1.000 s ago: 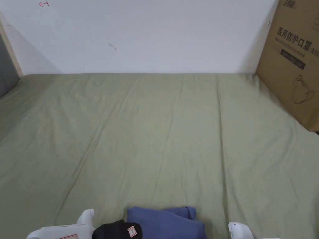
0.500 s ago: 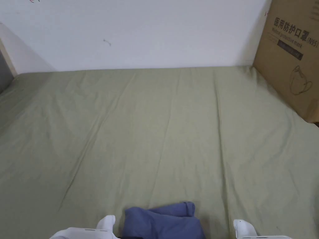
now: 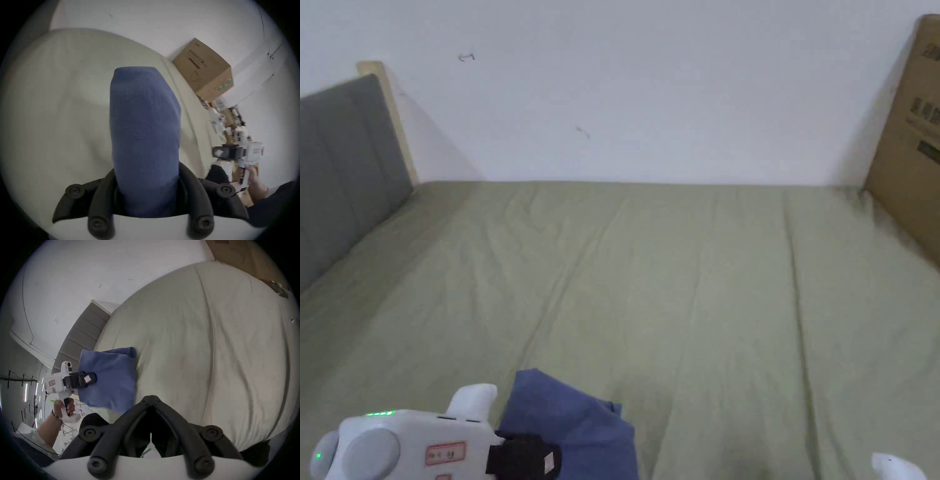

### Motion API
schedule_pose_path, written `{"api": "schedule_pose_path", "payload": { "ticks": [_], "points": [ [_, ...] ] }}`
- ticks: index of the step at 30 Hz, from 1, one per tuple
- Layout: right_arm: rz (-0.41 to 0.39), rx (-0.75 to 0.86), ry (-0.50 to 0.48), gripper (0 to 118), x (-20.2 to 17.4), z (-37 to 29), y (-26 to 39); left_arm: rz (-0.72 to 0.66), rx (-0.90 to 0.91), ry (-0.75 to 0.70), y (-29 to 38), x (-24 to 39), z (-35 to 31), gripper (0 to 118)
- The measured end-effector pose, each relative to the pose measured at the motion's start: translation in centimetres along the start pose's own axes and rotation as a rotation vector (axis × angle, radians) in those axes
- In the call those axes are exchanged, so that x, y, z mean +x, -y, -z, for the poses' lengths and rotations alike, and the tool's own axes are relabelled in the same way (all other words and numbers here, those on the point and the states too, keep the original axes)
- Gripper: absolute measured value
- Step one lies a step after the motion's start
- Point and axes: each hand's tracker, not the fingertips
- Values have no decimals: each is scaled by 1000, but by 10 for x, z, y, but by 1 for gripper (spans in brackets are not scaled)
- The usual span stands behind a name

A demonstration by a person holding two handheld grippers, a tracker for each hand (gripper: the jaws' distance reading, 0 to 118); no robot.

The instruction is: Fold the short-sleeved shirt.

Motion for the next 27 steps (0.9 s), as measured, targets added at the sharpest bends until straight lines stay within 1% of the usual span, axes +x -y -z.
{"api": "schedule_pose_path", "payload": {
  "ticks": [2, 6, 7, 9, 10, 11, 12, 13, 14, 16, 17, 19, 22, 23, 25, 26, 27],
  "points": [
    [-25, 11, 27, 0, -3, -4, 0, 53, -16, -170, -9, -20, -15, 30],
    [-47, 8, 68, 0, -8, -4, 2, 100, -82, -429, -31, -74, -31, 30],
    [-45, 6, 74, 0, -7, -3, 3, 145, -100, -515, -34, -81, -31, 30],
    [-34, -1, 85, 0, -7, -1, 4, 324, -159, -736, -35, -89, -23, 30],
    [-30, -4, 91, 0, -8, 0, 5, 382, -185, -810, -35, -101, -16, 30],
    [-29, -8, 97, 0, -9, 0, 6, 432, -208, -856, -33, -111, -12, 30],
    [-30, -12, 102, 0, -11, 1, 7, 448, -229, -871, -33, -117, -10, 30],
    [-34, -17, 104, 0, -13, 1, 7, 464, -234, -885, -33, -121, -11, 35],
    [-43, -21, 107, 0, -15, 0, 8, 478, -249, -911, -33, -124, -15, 49],
    [-68, -24, 112, 0, -27, -4, 8, 475, -227, -910, -35, -126, -24, 104],
    [-81, -22, 117, 0, -29, -5, 7, 475, -177, -901, -38, -124, -32, 105],
    [-103, -8, 128, 0, -33, -9, 4, 443, -108, -912, -38, -112, -48, 104],
    [-141, 48, 161, 0, -40, -15, -4, 315, 2, -812, -42, -98, -71, 104],
    [-163, 75, 177, 0, -34, -13, -5, 272, 47, -759, -42, -86, -78, 104],
    [-200, 116, 191, 0, -40, -16, -10, 195, 123, -660, -40, -59, -87, 104],
    [-214, 134, 195, 0, -44, -18, -12, 159, 150, -571, -36, -40, -91, 103],
    [-226, 142, 193, 0, -55, -22, -17, 125, 168, -471, -34, -25, -93, 99]
  ]
}}
